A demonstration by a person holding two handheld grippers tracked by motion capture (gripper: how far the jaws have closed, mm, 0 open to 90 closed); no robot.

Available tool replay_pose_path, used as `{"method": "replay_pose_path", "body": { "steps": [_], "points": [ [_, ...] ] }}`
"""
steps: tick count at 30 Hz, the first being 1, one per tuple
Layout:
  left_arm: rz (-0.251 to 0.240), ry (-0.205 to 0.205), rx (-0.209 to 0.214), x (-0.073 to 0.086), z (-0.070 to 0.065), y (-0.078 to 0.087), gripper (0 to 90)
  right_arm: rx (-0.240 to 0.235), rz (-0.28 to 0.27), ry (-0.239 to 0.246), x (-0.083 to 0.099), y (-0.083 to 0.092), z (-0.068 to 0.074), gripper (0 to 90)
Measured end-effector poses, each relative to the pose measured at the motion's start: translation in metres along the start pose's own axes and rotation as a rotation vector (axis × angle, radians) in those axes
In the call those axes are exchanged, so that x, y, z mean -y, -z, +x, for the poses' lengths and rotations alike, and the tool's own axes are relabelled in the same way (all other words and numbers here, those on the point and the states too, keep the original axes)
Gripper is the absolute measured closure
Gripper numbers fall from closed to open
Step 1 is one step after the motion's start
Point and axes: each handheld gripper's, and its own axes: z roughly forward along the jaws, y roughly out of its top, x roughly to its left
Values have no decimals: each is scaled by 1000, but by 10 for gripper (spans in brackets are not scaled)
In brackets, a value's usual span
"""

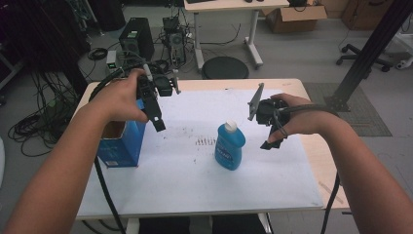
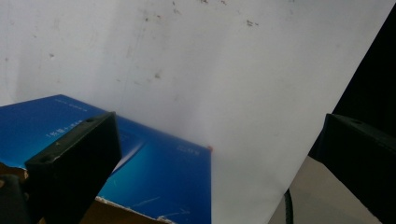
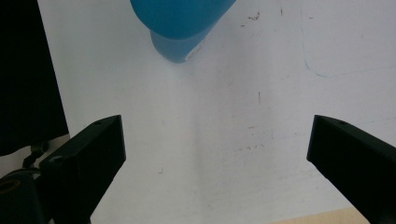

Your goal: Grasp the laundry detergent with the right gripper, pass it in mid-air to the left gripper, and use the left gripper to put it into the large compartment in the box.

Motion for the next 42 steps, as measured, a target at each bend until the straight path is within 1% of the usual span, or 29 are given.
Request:
{"method": "replay_pose_path", "body": {
  "steps": [2,6,9,11,14,18,20,24,25,26,27,28,29,30,31,32,33,35,40,42],
  "points": [
    [-4,-4,0,0,-1,1,4,5,0,-2,1,1,0,46],
    [3,-8,3,0,-3,-2,4,9,-1,-10,3,3,0,46],
    [7,-15,0,2,-7,-4,4,12,3,-17,4,2,2,45],
    [5,-21,6,4,-10,-4,4,8,-6,-13,5,1,3,47],
    [12,-18,-1,6,-12,-5,4,6,-4,-17,6,-1,5,46],
    [10,-18,-5,12,-16,-7,4,4,-3,-21,8,-6,8,47],
    [16,-13,4,17,-20,-9,4,0,-4,-26,10,-9,10,47],
    [1,-27,4,23,-29,-11,6,-2,-4,-39,14,-13,14,46],
    [7,-40,1,24,-32,-11,5,-1,-1,-41,14,-14,14,46],
    [3,-46,3,24,-35,-12,6,-1,-5,-38,15,-15,15,46],
    [3,-54,4,24,-39,-13,6,-1,-4,-50,15,-16,16,46],
    [3,-61,3,24,-42,-14,6,0,-5,-48,16,-17,17,46],
    [9,-68,1,24,-46,-15,6,1,-4,-50,16,-17,18,46],
    [8,-73,-3,24,-49,-15,6,2,-12,-42,16,-18,19,46],
    [13,-79,-2,24,-51,-16,5,4,-17,-48,16,-19,20,46],
    [13,-79,-2,24,-51,-16,6,4,-17,-48,16,-19,20,46],
    [11,-84,-3,24,-55,-17,5,2,-22,-53,17,-20,23,46],
    [13,-90,-3,24,-57,-17,5,4,-28,-52,18,-22,25,46],
    [15,-97,-6,26,-61,-19,5,-1,-43,-60,20,-25,30,46],
    [9,-99,-6,27,-64,-20,5,-8,-59,-70,22,-30,34,46]
  ]
}}
